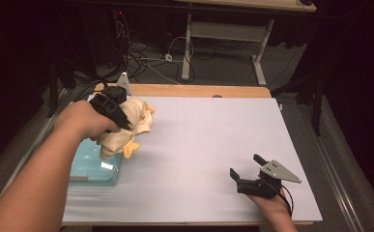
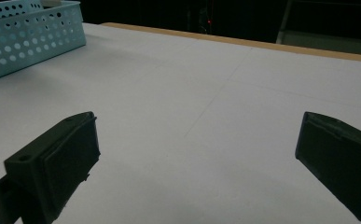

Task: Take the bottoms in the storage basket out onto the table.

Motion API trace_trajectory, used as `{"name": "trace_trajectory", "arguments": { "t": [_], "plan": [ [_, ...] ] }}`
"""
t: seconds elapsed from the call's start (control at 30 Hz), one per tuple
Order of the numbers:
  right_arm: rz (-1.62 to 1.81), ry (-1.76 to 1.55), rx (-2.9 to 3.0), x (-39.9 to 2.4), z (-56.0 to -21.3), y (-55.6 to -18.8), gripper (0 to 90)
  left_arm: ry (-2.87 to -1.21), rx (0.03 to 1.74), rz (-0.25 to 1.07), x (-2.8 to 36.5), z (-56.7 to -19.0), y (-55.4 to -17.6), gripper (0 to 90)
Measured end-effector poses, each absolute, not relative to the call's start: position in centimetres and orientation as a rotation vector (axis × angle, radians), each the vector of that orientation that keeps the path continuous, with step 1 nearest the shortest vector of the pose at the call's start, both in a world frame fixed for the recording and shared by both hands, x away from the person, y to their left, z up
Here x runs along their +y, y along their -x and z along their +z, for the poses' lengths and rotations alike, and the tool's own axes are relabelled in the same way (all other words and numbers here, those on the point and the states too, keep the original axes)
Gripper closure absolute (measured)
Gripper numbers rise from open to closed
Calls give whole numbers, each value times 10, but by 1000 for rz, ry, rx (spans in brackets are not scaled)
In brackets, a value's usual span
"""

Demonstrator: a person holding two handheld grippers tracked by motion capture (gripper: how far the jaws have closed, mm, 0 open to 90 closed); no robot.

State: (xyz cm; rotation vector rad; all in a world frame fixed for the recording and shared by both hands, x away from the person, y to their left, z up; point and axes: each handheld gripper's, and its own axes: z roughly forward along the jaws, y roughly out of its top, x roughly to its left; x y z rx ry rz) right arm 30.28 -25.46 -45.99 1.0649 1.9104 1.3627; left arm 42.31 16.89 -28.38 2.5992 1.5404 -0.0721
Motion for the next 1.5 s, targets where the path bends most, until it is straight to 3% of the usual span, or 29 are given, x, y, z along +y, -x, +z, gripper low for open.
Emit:
{"name": "trace_trajectory", "arguments": {
  "t": [0.57,1.23,1.37,1.5],
  "plan": [
    [1374,-1065,1905,-257,-459,-302,3,-2632,1382,-135,94,-303,-439,527],
    [1367,-1054,1916,-256,-460,-303,3,-2642,1253,-136,41,-413,-437,519],
    [1363,-1061,1919,-256,-461,-304,3,-2647,1213,-103,38,-420,-434,488],
    [1357,-1057,1925,-255,-461,-303,3,-2655,1167,-76,37,-422,-429,356]
  ]
}}
